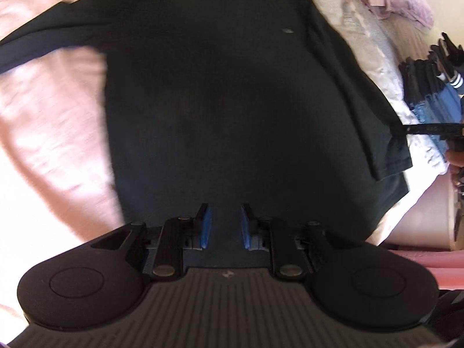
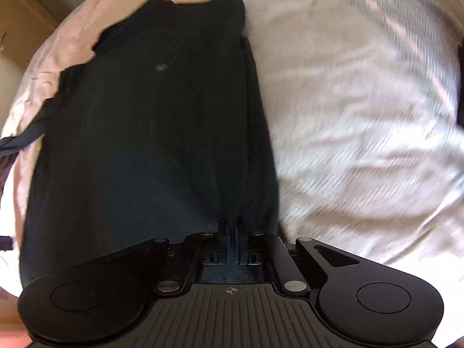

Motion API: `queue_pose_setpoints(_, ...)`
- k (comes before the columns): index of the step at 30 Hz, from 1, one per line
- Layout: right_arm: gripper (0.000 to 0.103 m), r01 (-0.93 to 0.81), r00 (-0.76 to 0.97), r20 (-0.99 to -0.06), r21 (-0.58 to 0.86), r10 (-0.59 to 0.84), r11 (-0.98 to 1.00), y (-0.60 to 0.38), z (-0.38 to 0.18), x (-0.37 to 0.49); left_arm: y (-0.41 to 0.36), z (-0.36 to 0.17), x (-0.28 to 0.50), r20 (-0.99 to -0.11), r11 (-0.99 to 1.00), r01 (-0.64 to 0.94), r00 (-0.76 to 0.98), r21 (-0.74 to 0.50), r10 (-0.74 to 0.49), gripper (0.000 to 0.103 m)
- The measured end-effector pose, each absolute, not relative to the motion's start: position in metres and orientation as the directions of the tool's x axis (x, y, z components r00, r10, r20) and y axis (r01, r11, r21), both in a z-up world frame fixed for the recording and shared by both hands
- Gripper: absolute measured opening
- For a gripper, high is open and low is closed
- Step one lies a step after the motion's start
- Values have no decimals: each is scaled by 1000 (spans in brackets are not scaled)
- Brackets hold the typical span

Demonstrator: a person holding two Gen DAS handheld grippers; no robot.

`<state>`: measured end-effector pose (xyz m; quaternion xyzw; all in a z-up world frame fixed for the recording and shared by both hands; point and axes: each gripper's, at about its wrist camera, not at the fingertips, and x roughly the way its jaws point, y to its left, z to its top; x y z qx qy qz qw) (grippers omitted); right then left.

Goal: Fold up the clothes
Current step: 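Release the shirt and smooth it flat with both grippers open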

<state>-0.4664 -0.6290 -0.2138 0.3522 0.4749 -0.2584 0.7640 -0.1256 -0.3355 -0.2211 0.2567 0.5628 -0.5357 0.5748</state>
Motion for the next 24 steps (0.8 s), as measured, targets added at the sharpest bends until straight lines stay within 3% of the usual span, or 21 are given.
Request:
queue_pose_setpoints(5,1,672,395,-883,89,-254,736,-709,-96,-482,-445,-208,-185,-866,172,904,-297,-390,-403,21)
queue_pose_setpoints(11,2,615,185,-761,-404,-622,677,-800,-24,-473,-513,-185,-215,-830,60,914,-336,-402,-444,25)
queue_pose_setpoints(12,5,617,154,-744,-442,-650,651,-811,-27,-472,-524,-182,-220,-825,42,915,-342,-402,-451,26)
queue_pose_setpoints(14,39,616,92,-705,-515,-704,597,-833,-33,-470,-545,-174,-229,-813,7,915,-354,-403,-462,26)
queue_pose_setpoints(15,63,613,79,-685,-540,-724,577,-840,-37,-469,-548,-173,-229,-818,12,918,-346,-396,-459,26)
queue_pose_setpoints(16,66,612,90,-679,-539,-729,578,-840,-43,-469,-545,-173,-228,-830,32,923,-329,-383,-449,26)
queue_pose_setpoints(24,66,571,270,-805,-307,-527,761,-784,-102,-445,-507,-178,-199,-906,224,925,-212,-307,-366,27)
